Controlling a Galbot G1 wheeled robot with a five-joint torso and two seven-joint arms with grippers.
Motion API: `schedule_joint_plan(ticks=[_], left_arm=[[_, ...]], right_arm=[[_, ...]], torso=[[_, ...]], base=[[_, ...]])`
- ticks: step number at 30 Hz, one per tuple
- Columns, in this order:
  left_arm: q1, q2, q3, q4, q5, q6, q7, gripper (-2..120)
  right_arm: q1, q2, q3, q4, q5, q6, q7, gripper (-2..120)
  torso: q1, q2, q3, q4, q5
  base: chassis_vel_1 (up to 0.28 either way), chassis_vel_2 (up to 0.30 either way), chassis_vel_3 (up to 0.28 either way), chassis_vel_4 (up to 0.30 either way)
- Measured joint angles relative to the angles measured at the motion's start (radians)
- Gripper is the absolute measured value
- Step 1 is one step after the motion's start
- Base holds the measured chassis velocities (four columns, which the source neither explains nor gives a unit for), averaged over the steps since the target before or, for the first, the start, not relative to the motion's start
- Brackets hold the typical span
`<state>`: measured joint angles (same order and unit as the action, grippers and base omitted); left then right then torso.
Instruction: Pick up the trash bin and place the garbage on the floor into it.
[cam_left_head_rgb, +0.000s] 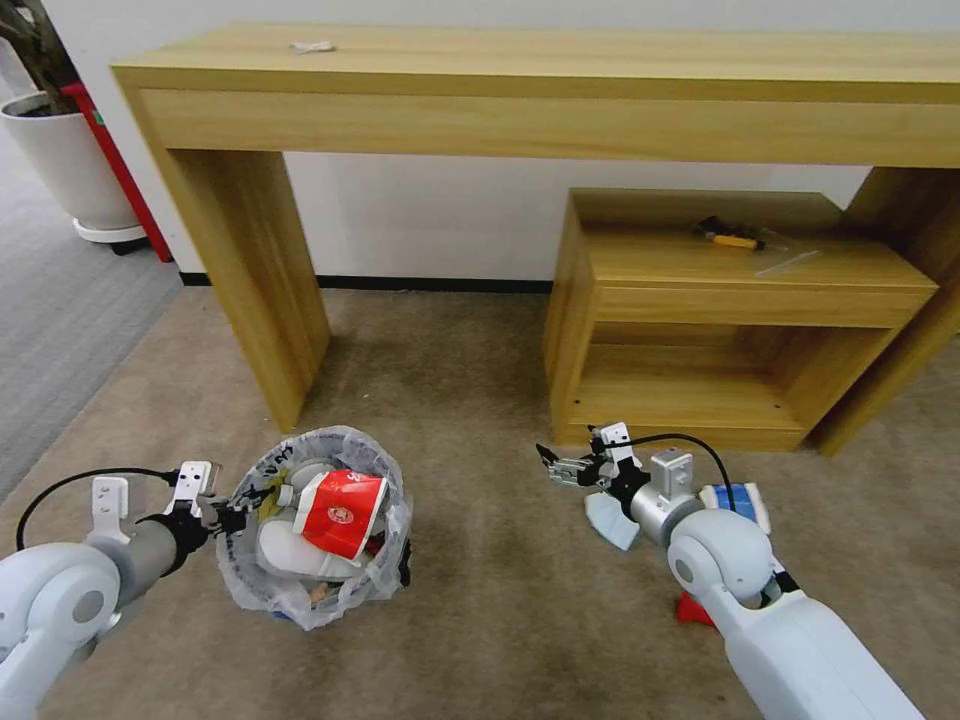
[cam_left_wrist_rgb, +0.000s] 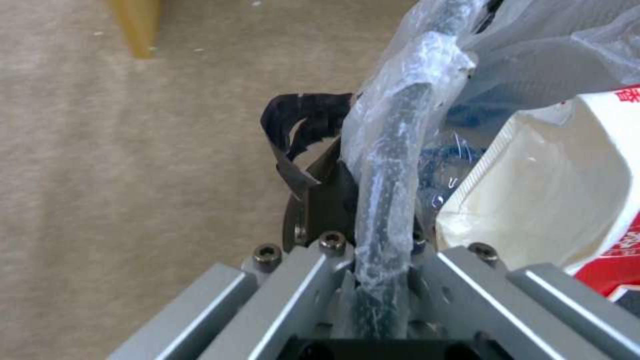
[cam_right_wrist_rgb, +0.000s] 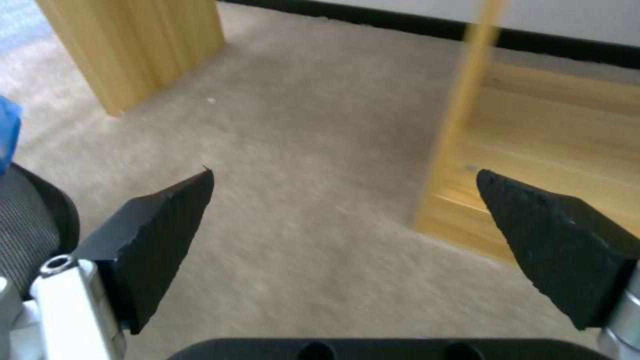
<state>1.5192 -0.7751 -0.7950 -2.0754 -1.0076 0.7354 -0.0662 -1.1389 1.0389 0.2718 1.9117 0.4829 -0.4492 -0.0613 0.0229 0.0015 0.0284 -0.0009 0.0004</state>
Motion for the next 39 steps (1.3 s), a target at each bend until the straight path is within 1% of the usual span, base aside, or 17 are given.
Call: schedule_joint_plan(ticks=[2,7,9,12,14,16,17,18,19,20,21,23,25,26,31,34,39], left_arm=[[0.0,0.001,0.0,-0.002,0.0,0.0,-0.001,0],[0.004,0.001,0.0,-0.006,-0.001,0.0,-0.002,0],[0.006,0.001,-0.001,-0.008,-0.001,0.0,-0.002,0],[0.012,-0.005,-0.004,-0.02,-0.002,0.0,-0.002,0],[0.013,-0.006,-0.006,-0.022,-0.002,0.0,-0.002,0],[0.019,-0.015,-0.013,-0.032,-0.003,0.0,-0.001,0],[0.019,-0.015,-0.013,-0.032,-0.003,0.0,-0.001,0],[0.021,-0.019,-0.015,-0.034,-0.003,0.0,-0.001,0],[0.025,-0.026,-0.017,-0.035,-0.001,0.0,-0.002,0],[0.027,-0.03,-0.017,-0.036,0.003,0.0,-0.003,0],[0.027,-0.03,-0.017,-0.036,0.003,0.0,-0.003,0],[0.032,-0.042,-0.017,-0.04,0.011,0.0,-0.005,0],[0.033,-0.051,-0.013,-0.045,0.015,0.0,-0.01,0],[0.033,-0.051,-0.013,-0.045,0.015,0.0,-0.01,0],[0.039,-0.059,-0.012,-0.055,0.015,0.0,-0.019,0],[0.046,-0.062,-0.012,-0.061,0.015,0.0,-0.026,0],[0.048,-0.063,-0.013,-0.062,0.015,0.0,-0.027,0]], right_arm=[[-0.007,-0.011,0.008,0.0,0.0,0.003,-0.005,100],[-0.039,-0.058,0.034,0.004,0.0,0.022,-0.028,100],[-0.054,-0.077,0.043,0.001,0.0,0.037,-0.042,100],[-0.108,-0.147,0.09,-0.048,-0.009,0.121,-0.151,100],[-0.118,-0.159,0.098,-0.059,-0.013,0.136,-0.173,100],[-0.178,-0.231,0.156,-0.126,-0.072,0.213,-0.366,100],[-0.178,-0.231,0.156,-0.126,-0.072,0.213,-0.366,100],[-0.196,-0.25,0.171,-0.15,-0.098,0.233,-0.437,100],[-0.224,-0.282,0.189,-0.202,-0.156,0.277,-0.558,100],[-0.234,-0.297,0.196,-0.244,-0.201,0.312,-0.623,100],[-0.234,-0.297,0.196,-0.244,-0.201,0.312,-0.623,100],[-0.241,-0.306,0.188,-0.339,-0.276,0.388,-0.71,100],[-0.227,-0.288,0.152,-0.421,-0.307,0.426,-0.731,100],[-0.227,-0.288,0.152,-0.421,-0.307,0.426,-0.731,100],[-0.13,-0.216,0.05,-0.559,-0.356,0.474,-0.723,100],[-0.052,-0.17,-0.02,-0.635,-0.368,0.47,-0.688,100],[-0.013,-0.151,-0.062,-0.664,-0.367,0.432,-0.679,100]], torso=[[0.0,0.0,0.0,-0.0003,0.0001],[0.0,0.0,0.0,0.0004,-0.0004],[0.0,0.0,0.0,-0.0001,0.0003],[0.0,0.0,0.0,-0.0002,0.0002],[0.0,0.0,0.0,0.0,0.0006],[0.0,0.0,0.0,-0.0006,0.0003],[0.0,0.0,0.0,-0.0006,0.0003],[0.0,0.0,0.0,-0.0005,-0.0003],[0.0,0.0,0.0,-0.0003,-0.0005],[0.0,0.0,0.0,0.0001,-0.0006],[0.0,0.0,0.0,0.0001,-0.0006],[0.0,0.0,0.0,0.0005,-0.0006],[0.0,0.0,0.0,0.0002,-0.0005],[0.0,0.0,0.0,0.0002,-0.0005],[0.0,0.0,0.0,-0.0002,0.0001],[0.0,0.0,0.0,0.0005,0.0],[0.0,0.0,0.0,0.0004,-0.0006]], base=[[-0.27,-0.261,0.257,0.244],[-0.274,-0.28,0.299,0.292],[-0.292,-0.318,0.337,0.32],[-0.268,-0.275,0.282,0.278],[-0.219,-0.227,0.218,0.25],[-0.077,-0.087,0.079,0.07],[-0.077,-0.035,0.029,0.07],[0.0,0.0,0.0,0.0],[0.0,0.0,0.0,0.0],[0.047,0.041,-0.04,-0.058],[0.047,0.041,-0.04,-0.058],[0.057,0.07,-0.039,-0.051],[0.026,0.036,0.002,-0.013],[0.0,0.0,0.0,0.0],[0.0,0.0,0.0,0.0],[0.0,0.0,0.0,0.0],[0.0,0.0,0.0,0.0]])
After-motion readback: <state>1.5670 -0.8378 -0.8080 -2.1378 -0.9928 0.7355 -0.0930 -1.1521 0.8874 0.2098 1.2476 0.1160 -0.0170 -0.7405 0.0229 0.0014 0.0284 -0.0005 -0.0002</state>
